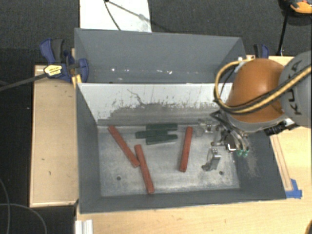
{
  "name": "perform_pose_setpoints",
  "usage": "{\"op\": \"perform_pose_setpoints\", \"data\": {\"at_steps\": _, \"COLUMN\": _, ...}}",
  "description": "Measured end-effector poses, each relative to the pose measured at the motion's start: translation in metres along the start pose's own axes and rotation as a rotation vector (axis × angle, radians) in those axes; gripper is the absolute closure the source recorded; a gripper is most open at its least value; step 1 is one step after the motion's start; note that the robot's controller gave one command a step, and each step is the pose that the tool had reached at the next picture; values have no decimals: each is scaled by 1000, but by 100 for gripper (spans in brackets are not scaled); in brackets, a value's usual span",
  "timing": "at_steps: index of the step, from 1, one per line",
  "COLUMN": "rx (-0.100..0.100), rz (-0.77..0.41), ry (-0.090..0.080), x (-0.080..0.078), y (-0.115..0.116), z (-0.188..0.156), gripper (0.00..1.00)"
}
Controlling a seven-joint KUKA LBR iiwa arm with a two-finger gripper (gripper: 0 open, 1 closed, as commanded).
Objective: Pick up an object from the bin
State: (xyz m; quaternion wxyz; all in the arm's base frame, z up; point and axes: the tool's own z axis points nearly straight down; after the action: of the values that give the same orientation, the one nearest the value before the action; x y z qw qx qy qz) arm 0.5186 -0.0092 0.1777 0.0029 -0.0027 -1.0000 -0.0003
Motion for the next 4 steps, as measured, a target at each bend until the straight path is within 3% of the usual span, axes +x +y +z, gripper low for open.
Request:
{"op": "perform_pose_setpoints", "data": {"at_steps": 1, "rx": 0, "rz": 0, "ry": -8, "x": -2, "y": 0, "z": -4, "gripper": 0}}
{"op": "perform_pose_setpoints", "data": {"at_steps": 2, "rx": 0, "rz": -9, "ry": -15, "x": -10, "y": 20, "z": 48, "gripper": 0}}
{"op": "perform_pose_setpoints", "data": {"at_steps": 3, "rx": -1, "rz": 53, "ry": -8, "x": -26, "y": 31, "z": 96, "gripper": 0}}
{"op": "perform_pose_setpoints", "data": {"at_steps": 4, "rx": 0, "rz": 78, "ry": -5, "x": -20, "y": -25, "z": 107, "gripper": 100}}
